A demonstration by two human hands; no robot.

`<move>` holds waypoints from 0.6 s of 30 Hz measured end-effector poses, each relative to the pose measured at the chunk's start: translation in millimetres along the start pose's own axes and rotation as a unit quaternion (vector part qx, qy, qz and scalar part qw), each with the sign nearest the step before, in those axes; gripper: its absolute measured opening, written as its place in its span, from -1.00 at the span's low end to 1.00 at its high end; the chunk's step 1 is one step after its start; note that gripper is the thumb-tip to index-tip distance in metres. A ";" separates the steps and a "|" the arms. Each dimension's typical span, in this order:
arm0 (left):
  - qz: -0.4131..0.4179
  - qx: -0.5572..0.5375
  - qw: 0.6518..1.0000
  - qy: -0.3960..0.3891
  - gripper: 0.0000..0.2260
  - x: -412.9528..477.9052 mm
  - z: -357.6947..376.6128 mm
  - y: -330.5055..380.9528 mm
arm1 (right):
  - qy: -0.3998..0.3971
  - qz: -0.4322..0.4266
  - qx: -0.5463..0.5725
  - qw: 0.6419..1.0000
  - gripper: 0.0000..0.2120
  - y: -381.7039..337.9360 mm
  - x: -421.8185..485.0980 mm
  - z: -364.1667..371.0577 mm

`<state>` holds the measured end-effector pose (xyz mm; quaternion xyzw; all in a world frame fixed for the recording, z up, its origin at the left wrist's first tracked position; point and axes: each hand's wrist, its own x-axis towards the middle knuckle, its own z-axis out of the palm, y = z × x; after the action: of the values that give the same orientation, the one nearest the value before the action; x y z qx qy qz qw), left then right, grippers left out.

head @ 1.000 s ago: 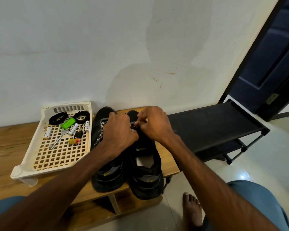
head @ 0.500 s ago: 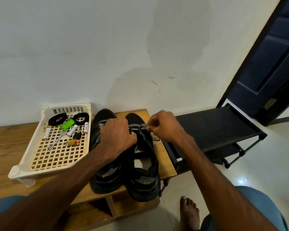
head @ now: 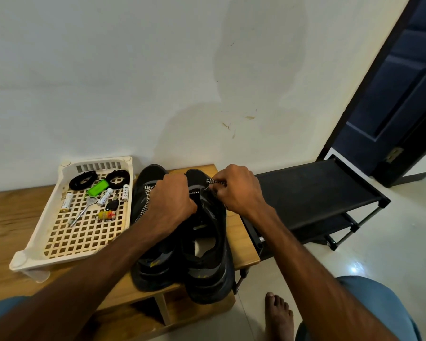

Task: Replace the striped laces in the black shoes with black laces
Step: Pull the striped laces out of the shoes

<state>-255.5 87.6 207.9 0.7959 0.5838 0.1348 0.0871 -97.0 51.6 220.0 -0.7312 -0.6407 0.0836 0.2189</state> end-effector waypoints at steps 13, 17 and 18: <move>-0.012 -0.003 1.000 -0.005 -0.73 0.3 -1.6 -4.3 | 0.231 0.142 0.304 0.913 -0.86 43.5 3.4 -51.9; -0.007 0.004 1.000 0.003 -0.66 2.4 2.0 -7.1 | 0.047 0.057 0.166 0.983 -0.89 23.9 -1.2 -20.7; -0.006 0.009 1.000 0.004 -0.67 2.8 2.8 -7.3 | 0.023 0.044 0.135 0.990 -0.89 19.8 -1.1 -11.6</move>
<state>-260.5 92.5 203.4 0.7925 0.5901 0.1326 0.0783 -74.7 46.3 221.7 -0.7244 -0.5854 0.1614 0.3264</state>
